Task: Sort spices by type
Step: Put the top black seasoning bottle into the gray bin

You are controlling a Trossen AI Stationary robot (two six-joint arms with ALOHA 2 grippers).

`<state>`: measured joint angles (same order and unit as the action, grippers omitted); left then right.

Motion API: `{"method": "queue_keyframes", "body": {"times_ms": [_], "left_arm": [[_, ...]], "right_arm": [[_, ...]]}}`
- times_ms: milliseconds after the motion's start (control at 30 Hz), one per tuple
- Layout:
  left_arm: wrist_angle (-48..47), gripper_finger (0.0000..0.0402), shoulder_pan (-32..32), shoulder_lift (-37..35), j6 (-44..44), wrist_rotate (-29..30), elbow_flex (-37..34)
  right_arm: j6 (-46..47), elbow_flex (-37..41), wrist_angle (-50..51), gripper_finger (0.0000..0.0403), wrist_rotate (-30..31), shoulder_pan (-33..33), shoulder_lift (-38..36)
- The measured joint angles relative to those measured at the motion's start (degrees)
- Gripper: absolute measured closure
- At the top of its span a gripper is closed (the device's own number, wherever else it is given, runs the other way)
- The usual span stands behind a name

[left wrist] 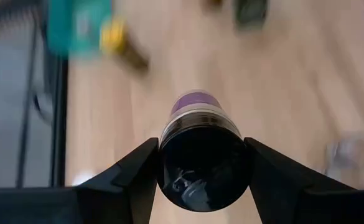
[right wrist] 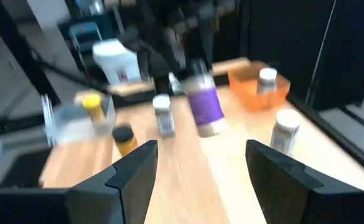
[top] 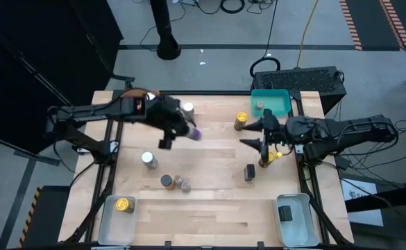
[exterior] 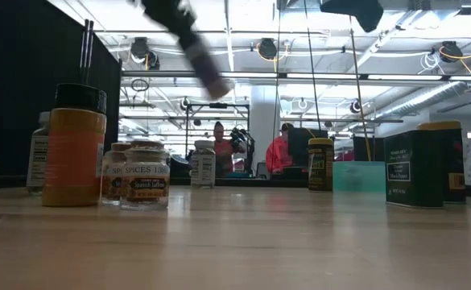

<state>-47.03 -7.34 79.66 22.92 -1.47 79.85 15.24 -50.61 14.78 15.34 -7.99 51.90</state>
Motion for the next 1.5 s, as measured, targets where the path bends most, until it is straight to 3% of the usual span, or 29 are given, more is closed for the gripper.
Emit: {"method": "queue_keyframes", "body": {"times_ms": [167, 300, 600, 933, 1267, 1500], "left_arm": [[13.01, 0.0193, 8.8, 1.81, 0.34, 5.34, -0.61], [19.05, 0.0193, 12.66, 5.08, -0.14, 10.48, -0.79], [34.63, 0.0193, 17.86, 11.23, -0.59, 13.23, -0.79], [42.23, 0.0193, 23.3, 14.56, -4.53, 21.21, -0.76], [53.52, 0.0193, 25.88, 18.53, -6.14, 26.01, -0.76], [53.76, 0.0178, 26.13, 18.64, -5.95, 26.31, -0.79]], "right_arm": [[3.14, -9.46, 13.87, 0.0177, 6.89, -5.48, 7.04], [3.8, -17.93, 24.12, 0.0177, 7.03, -8.0, 14.14], [7.3, -33.63, 43.35, 0.0177, 7.11, -10.99, 27.41], [9.3, -35.0, 49.04, 0.0167, 1.23, -13.38, 32.11], [4.29, -34.97, 48.41, 0.0163, 2.22, -15.0, 32.53], [0.65, -34.97, 50.77, 0.025, 3.84, -15.9, 32.31]]}}
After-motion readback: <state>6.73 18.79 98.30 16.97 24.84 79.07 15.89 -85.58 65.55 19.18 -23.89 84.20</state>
